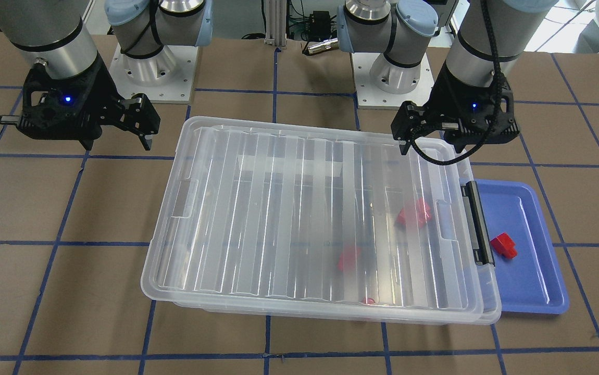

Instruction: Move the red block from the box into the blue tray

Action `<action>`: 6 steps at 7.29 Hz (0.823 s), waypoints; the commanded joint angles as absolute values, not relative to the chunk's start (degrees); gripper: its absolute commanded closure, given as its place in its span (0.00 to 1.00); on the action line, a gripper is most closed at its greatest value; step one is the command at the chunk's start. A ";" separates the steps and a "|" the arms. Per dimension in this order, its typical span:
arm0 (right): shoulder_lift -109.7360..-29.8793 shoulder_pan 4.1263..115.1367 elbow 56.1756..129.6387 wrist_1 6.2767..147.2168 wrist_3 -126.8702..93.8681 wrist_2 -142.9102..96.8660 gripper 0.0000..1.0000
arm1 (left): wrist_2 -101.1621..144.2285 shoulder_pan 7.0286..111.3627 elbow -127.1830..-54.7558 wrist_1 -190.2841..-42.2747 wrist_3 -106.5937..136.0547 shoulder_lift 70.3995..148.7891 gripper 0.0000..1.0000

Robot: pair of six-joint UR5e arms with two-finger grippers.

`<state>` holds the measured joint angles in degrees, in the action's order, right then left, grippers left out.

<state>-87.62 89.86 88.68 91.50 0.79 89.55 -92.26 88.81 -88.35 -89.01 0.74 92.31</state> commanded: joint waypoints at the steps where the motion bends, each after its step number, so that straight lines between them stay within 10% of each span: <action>1: -87.63 89.91 88.68 91.49 0.79 89.56 0.00 | -92.20 89.64 -88.07 -89.30 0.88 92.72 0.00; 6: -87.63 89.91 88.68 91.49 0.70 89.65 0.00 | -92.29 89.65 -87.98 -89.38 0.79 92.46 0.00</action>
